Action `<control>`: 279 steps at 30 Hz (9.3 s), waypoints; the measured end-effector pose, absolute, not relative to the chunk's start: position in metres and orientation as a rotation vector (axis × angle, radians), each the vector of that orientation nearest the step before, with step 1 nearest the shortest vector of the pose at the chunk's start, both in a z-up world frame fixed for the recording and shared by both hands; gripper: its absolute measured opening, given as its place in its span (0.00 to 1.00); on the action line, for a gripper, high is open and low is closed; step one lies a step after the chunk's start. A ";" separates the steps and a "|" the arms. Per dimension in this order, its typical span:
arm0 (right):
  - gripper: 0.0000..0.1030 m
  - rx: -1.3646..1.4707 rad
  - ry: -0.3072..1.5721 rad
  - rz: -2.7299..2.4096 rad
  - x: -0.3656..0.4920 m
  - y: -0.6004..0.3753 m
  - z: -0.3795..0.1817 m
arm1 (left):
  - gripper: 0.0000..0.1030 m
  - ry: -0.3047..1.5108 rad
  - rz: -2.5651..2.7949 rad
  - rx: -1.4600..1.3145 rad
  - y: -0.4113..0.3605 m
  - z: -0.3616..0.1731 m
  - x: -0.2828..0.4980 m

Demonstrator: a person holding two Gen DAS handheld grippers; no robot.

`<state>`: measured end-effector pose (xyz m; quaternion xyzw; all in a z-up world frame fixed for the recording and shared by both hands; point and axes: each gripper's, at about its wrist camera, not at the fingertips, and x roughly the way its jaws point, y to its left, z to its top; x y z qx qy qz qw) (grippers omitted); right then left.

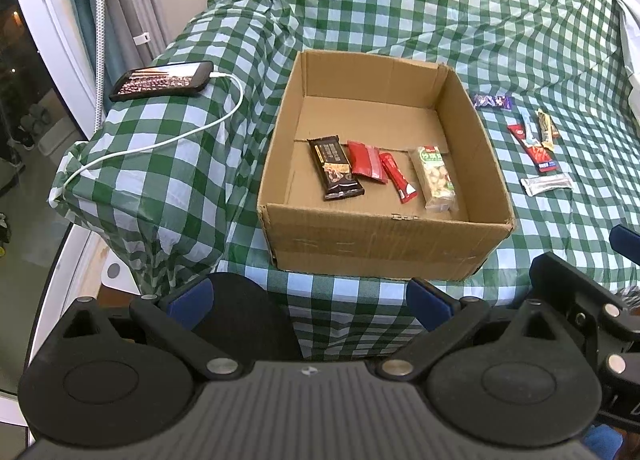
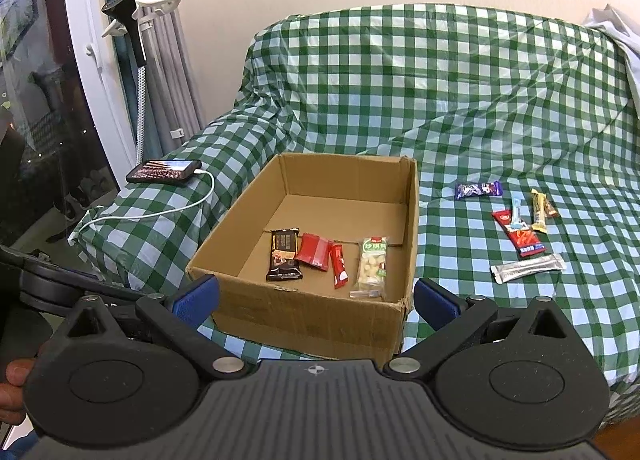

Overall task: Organize snacks
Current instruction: 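Lift both open tools up and back from the box, then move both tools toward the remaining snacks beside the box, then grasp the silver stick pack with right tool while left tool grasps red spicy strip pack, then carry the silver stick pack and red spicy pack over the box, then open both tools to drop the two packs into the box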

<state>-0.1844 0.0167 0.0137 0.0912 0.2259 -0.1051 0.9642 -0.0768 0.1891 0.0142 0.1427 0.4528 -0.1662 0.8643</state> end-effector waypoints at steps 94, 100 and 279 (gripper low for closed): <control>0.22 0.596 0.551 -0.909 -0.125 -0.408 -0.196 | 0.51 1.225 -0.585 0.402 -0.357 -0.209 0.099; 0.11 0.641 0.567 -0.898 -0.132 -0.404 -0.187 | 0.49 1.327 -0.663 0.349 -0.313 -0.185 0.081; 0.88 0.317 0.743 -0.232 -0.007 -0.059 -0.045 | 1.00 1.016 -0.382 0.218 0.129 -0.045 0.070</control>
